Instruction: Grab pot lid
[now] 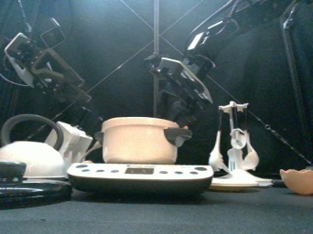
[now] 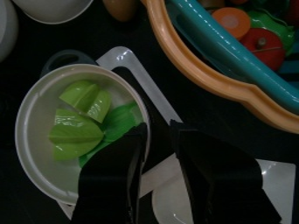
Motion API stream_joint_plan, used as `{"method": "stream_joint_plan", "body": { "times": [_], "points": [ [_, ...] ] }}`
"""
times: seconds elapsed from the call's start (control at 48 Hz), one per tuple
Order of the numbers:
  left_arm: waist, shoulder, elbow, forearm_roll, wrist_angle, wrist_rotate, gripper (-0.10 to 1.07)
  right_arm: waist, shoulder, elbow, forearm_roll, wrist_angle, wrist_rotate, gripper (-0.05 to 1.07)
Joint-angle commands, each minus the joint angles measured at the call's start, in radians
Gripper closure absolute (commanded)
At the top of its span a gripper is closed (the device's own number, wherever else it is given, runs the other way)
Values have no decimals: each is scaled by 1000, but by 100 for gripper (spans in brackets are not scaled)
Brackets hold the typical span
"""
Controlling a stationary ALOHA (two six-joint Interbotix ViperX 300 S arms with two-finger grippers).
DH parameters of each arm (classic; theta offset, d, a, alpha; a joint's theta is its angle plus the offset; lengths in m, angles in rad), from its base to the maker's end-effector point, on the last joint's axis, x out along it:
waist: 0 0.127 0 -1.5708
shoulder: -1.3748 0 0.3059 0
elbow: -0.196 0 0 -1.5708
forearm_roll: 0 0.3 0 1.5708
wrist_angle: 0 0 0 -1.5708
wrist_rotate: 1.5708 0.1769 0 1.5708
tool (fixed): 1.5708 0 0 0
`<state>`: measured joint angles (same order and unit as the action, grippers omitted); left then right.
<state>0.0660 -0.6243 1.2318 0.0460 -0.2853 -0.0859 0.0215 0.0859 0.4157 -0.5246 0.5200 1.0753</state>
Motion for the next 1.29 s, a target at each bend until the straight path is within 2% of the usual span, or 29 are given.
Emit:
{"method": "stream_joint_plan", "body": {
  "times": [0.0,0.229,0.354,0.479,0.646,0.833,0.917,1.021,1.271],
  "points": [
    [-3,2,-11,-25,2,3,-1,2,-83,-14,-17,6,-3,33],
    [-11,0,-3,-44,9,2,-1,60,-183,63,-61,8,0,33],
    [-40,0,-6,-43,32,5,-1,104,-183,75,-107,-48,-6,33],
    [-75,0,-9,-43,66,6,-1,160,-156,77,-230,-123,-3,33],
    [-169,0,-26,-41,115,5,-1,196,-126,64,-334,-143,2,34],
    [-334,12,-71,-49,172,2,-1,195,-133,81,-333,-104,2,34],
    [-393,46,-100,-67,198,0,-1,193,-141,91,-331,-91,2,34],
    [-431,110,-127,-98,216,5,-1,192,-152,101,-331,-77,8,34],
    [-439,291,-178,-110,244,6,-1,179,-181,137,-331,-58,12,34]
  ]
}}
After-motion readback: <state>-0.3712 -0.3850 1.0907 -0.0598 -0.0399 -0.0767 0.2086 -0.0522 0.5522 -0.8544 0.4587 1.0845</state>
